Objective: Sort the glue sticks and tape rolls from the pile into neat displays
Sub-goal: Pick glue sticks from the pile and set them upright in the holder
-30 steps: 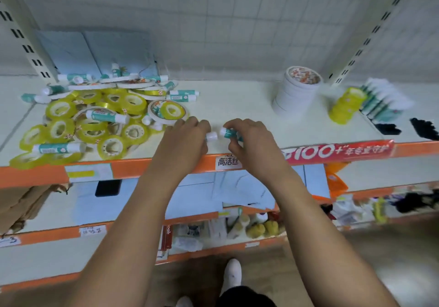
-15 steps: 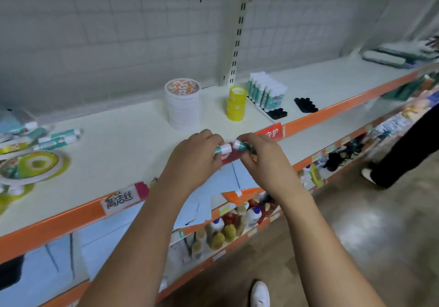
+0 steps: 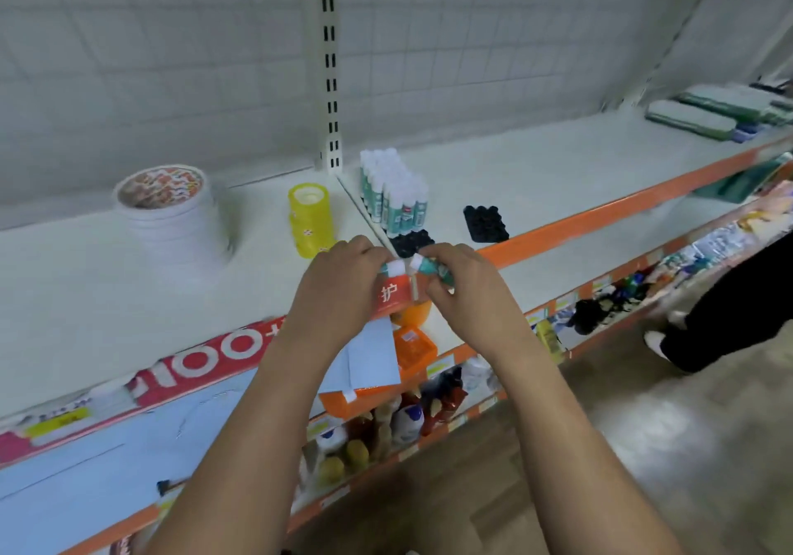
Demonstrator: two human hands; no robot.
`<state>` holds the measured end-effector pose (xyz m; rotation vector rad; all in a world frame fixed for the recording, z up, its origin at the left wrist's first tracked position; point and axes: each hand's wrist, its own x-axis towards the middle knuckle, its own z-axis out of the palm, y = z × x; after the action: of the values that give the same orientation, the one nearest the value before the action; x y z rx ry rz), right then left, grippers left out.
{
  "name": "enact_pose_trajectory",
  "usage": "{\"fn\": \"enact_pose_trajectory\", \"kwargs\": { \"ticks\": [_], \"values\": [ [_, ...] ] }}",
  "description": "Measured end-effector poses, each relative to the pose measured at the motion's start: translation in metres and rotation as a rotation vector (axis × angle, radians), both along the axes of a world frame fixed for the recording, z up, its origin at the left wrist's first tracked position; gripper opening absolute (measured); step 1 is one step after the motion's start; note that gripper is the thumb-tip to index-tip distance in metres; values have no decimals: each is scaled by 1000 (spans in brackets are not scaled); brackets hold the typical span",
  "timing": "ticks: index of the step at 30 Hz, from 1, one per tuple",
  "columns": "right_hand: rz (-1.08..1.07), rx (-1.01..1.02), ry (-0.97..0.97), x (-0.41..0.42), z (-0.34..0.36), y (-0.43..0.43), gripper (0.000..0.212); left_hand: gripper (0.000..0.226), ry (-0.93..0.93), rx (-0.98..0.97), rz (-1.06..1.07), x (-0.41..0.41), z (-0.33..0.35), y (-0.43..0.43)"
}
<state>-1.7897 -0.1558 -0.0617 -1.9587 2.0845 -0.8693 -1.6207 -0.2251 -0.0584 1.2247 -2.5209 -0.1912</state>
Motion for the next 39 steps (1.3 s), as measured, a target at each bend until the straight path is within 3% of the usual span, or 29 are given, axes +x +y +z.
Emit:
{"fn": "enact_pose_trajectory", "kwargs": {
  "ticks": [14,22,27,31,34,39],
  "values": [
    [11,7,-44,-25,-15,-49,36,28,-18,147,-26,-32,-13,-39],
    [-19,2,-85,-20,-20,-57,34,25,134,118,-108,-42,-10,-55],
    [-78,-9,-286,-24,-15,-59,44,17,157,119,-77,-42,-16,-61],
    [-91,-83,-462,-28,-10,-71,36,20,145,95,-83,-46,-13,-63],
    [-88,-135,-403,-34,-8,-83,23,20,138,90,-47,-53,-8,-63],
    [-87,-167,-328,-46,-13,-101,23,17,59,104,28,-64,-10,-61]
  ]
}}
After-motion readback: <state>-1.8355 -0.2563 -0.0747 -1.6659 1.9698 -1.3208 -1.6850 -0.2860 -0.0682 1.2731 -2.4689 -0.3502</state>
